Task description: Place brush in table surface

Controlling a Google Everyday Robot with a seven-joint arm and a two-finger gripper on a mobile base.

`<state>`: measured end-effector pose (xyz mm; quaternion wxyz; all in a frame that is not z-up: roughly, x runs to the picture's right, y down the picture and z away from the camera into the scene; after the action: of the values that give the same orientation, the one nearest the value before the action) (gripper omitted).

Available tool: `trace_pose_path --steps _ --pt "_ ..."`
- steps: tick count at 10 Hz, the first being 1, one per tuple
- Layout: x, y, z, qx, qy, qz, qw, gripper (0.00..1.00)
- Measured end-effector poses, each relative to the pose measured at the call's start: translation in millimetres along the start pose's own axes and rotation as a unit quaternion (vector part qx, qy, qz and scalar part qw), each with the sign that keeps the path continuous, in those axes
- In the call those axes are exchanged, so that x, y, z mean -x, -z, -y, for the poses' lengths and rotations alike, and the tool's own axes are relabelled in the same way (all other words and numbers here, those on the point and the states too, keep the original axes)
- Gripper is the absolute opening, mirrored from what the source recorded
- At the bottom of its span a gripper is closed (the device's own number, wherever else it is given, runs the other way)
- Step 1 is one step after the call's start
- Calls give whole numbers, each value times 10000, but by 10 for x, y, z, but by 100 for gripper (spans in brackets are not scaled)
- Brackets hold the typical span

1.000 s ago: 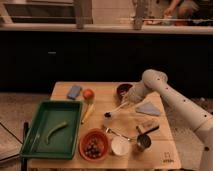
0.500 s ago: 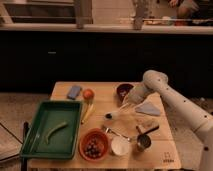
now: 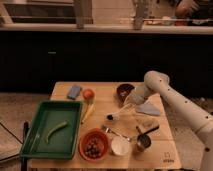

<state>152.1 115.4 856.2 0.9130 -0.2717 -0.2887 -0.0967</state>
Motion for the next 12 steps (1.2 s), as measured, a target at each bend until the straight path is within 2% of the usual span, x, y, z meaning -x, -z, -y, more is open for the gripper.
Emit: trace_pose_path --steps 1,5,8,10,12 --pt "-15 3 -24 23 -2 -3 10000 35" --pt "-55 9 -83 55 -7 -10 10000 37" --pt "-92 17 -151 95 -13 -23 10000 61" --pt "-112 25 -192 111 -23 -22 9999 65" --pt "-130 27 -222 128 -31 -25 9999 78"
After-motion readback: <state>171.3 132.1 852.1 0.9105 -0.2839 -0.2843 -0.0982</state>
